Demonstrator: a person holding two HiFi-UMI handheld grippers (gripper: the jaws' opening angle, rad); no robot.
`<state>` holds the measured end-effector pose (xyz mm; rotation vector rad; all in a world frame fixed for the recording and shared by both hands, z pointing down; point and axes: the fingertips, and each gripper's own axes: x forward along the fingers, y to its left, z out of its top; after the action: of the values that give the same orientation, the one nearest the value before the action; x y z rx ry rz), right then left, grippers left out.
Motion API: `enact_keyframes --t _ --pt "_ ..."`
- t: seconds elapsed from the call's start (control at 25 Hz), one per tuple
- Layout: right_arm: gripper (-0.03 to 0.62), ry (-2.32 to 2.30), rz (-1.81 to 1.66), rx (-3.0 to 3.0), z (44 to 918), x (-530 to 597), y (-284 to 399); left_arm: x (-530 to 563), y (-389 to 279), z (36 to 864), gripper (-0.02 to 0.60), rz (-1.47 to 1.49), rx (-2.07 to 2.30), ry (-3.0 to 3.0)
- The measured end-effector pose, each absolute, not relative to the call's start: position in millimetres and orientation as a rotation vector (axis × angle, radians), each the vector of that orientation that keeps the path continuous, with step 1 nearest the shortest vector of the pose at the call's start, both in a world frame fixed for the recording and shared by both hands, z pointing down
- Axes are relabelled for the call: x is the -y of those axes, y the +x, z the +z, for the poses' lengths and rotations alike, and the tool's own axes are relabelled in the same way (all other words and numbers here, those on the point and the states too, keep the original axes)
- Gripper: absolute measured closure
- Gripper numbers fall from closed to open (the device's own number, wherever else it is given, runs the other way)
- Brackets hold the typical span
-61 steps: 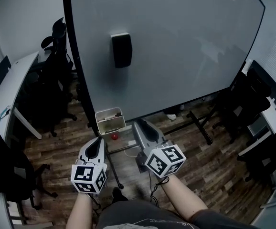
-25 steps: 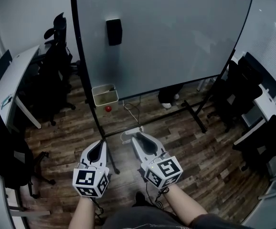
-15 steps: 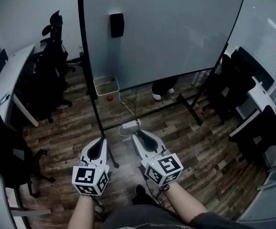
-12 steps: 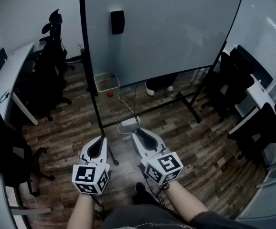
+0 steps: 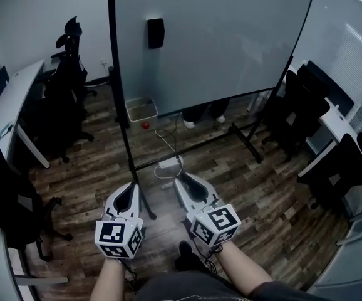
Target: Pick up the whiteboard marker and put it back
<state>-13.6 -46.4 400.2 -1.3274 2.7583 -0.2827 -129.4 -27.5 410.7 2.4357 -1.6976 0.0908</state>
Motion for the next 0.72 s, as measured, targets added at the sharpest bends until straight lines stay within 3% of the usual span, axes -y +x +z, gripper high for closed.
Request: enact_keyframes --t 0.72 --pt "0.508 -1.250 -0.285 -2.777 393 113 -2 90 -121 409 0.568 0.132 1.775 2.403"
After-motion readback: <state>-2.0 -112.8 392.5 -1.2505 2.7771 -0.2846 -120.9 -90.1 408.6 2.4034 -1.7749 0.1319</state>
